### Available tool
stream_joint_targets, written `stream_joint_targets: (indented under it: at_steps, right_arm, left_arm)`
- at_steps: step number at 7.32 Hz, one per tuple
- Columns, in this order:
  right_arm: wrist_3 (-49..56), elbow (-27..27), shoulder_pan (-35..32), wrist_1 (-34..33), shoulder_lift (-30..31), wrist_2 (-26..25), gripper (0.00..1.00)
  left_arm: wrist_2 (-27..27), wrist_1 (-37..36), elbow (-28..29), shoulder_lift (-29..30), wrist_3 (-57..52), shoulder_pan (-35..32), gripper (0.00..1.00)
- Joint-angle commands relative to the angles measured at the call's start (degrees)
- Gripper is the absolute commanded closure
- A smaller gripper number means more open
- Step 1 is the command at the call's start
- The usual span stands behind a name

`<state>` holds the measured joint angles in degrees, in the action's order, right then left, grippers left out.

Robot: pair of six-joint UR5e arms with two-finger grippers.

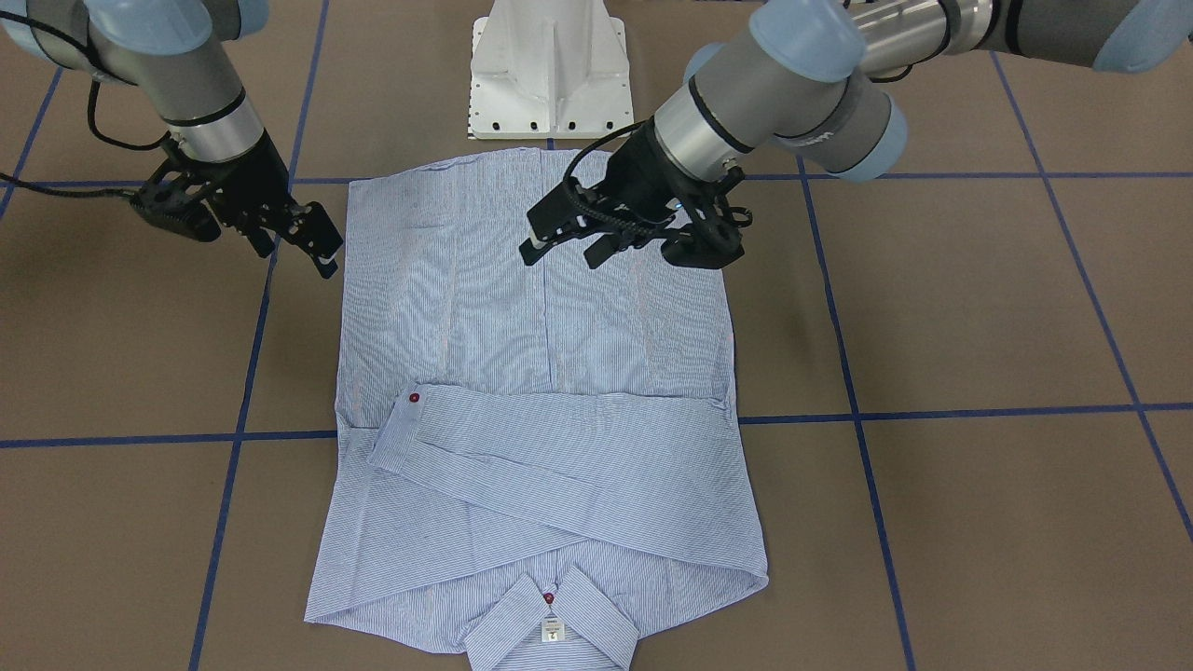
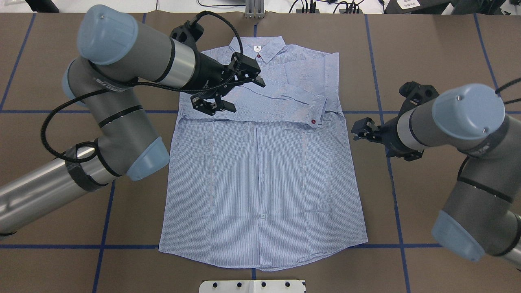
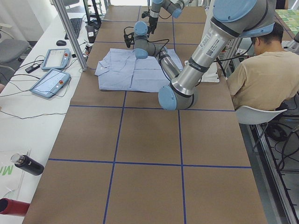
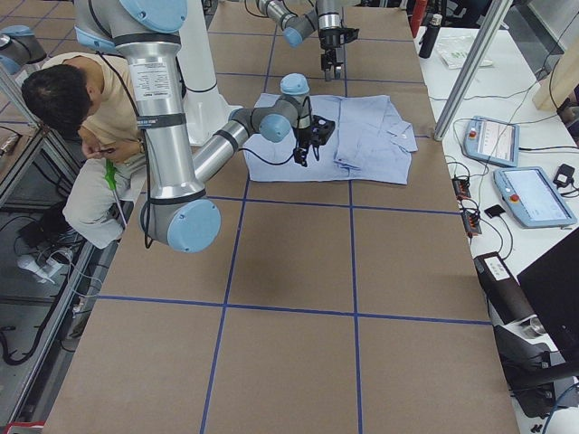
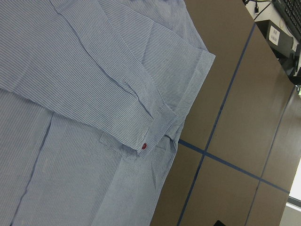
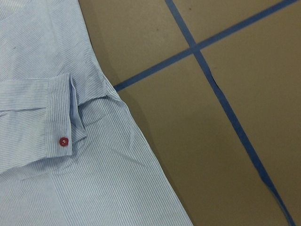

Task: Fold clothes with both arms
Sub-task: 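Release the sleeve with the left gripper while the right gripper moves to the hem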

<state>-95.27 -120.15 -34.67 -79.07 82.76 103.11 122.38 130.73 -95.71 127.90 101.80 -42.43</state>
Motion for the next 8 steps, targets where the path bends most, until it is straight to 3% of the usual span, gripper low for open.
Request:
stream_joint_targets:
  at_steps: [1,3,5,8]
  right_arm:
    - [-14.97,-3.69,12.99,9.85,10.55,-13.22,0.0]
    - [-21.16,-5.08,19.26,10.25,12.41,-16.1,0.01]
    - [-29.13,-5.44,22.61,10.25,13.75,-16.1,0.05]
    - [-32.52,-3.43,26.05,10.43,13.93,-16.19,0.12]
  left_arm:
    - [7.02,-0.65,-8.4,-10.59,-11.55,-7.35,0.06]
    - [8.84,-0.83,-14.57,-18.09,-21.26,-12.14,0.06]
    - [8.49,-0.83,-16.17,-18.21,-21.38,-14.25,0.06]
    - [8.13,-0.83,-17.23,-18.3,-21.38,-14.35,0.05]
